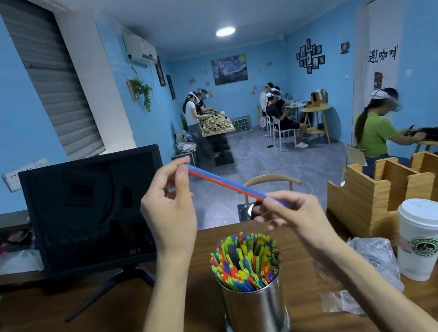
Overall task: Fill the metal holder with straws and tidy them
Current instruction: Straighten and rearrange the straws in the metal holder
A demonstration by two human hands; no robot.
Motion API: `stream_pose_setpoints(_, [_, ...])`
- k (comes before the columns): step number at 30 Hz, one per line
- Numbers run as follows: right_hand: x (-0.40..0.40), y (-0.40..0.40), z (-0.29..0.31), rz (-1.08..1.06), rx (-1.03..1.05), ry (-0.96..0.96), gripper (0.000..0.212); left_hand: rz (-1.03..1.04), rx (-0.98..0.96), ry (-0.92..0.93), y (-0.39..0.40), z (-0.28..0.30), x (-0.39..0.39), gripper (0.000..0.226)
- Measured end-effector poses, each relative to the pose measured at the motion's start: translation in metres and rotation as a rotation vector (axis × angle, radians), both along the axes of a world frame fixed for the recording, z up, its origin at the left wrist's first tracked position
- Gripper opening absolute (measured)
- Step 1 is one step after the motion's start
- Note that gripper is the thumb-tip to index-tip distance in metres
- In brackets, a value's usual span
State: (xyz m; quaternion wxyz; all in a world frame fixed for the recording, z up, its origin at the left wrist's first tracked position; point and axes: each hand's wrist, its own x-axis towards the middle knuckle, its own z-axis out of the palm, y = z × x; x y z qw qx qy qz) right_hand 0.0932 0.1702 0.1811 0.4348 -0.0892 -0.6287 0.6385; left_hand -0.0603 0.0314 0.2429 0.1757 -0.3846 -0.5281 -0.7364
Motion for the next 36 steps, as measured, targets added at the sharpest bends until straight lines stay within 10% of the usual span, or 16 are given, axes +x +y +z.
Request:
stream_pose_setpoints(9, [0.0,-0.002,0.026,-0.168,-0.031,0.231,0.007,-0.08,-0.407,-0.424,0.017,-0.063,-0.003,0.018])
stream_pose_setpoints(36, [-0.023,-0.004,0.033,-0.302,0.504,-0.13,0.019,-0.229,-0.725,-0.297,0.002,-0.087,0.003,0.016])
